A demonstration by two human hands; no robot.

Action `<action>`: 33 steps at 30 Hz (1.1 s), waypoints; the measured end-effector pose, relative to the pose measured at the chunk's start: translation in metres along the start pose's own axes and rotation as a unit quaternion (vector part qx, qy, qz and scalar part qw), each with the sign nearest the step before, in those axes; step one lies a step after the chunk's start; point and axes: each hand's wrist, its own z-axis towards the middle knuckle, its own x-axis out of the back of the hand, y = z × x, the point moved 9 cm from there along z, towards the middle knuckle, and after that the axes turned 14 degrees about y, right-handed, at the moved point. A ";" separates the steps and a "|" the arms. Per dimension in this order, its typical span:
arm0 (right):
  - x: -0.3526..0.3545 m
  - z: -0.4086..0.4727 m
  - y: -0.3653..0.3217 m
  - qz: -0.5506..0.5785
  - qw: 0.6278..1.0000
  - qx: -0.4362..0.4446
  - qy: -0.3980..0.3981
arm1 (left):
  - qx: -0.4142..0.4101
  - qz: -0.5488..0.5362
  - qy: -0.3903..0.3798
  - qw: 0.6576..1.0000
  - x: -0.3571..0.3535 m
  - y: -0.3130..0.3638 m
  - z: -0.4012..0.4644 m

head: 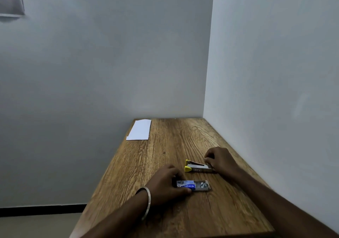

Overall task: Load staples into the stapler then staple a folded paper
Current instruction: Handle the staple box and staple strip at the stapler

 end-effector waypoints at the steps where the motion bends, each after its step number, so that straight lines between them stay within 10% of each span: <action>1: 0.002 0.000 0.001 0.012 1.000 -0.004 0.007 | 0.002 0.000 0.000 1.000 0.001 -0.001 0.000; 17: 0.011 -0.037 -0.059 0.166 0.971 0.112 -0.130 | 0.004 0.016 0.012 1.000 0.004 -0.006 0.003; 33: 0.027 -0.056 -0.041 0.213 0.970 0.067 -0.100 | 0.008 0.018 0.017 1.000 0.004 -0.005 0.001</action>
